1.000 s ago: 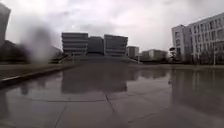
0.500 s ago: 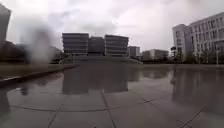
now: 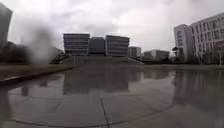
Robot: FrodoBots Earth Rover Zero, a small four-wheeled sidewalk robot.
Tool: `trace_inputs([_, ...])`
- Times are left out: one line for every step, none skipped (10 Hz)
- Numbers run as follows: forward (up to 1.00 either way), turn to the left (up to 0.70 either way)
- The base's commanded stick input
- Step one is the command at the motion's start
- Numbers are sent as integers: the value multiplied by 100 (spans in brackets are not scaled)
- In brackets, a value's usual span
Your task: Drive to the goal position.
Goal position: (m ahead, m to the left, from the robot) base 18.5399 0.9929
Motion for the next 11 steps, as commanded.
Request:
trace_inputs([70, 0])
trace_inputs([70, 0])
trace_inputs([70, 0])
trace_inputs([70, 0])
trace_inputs([70, 0])
trace_inputs([70, 0])
trace_inputs([70, 0])
trace_inputs([70, 0])
trace_inputs([70, 0])
trace_inputs([70, 0])
trace_inputs([70, 0])
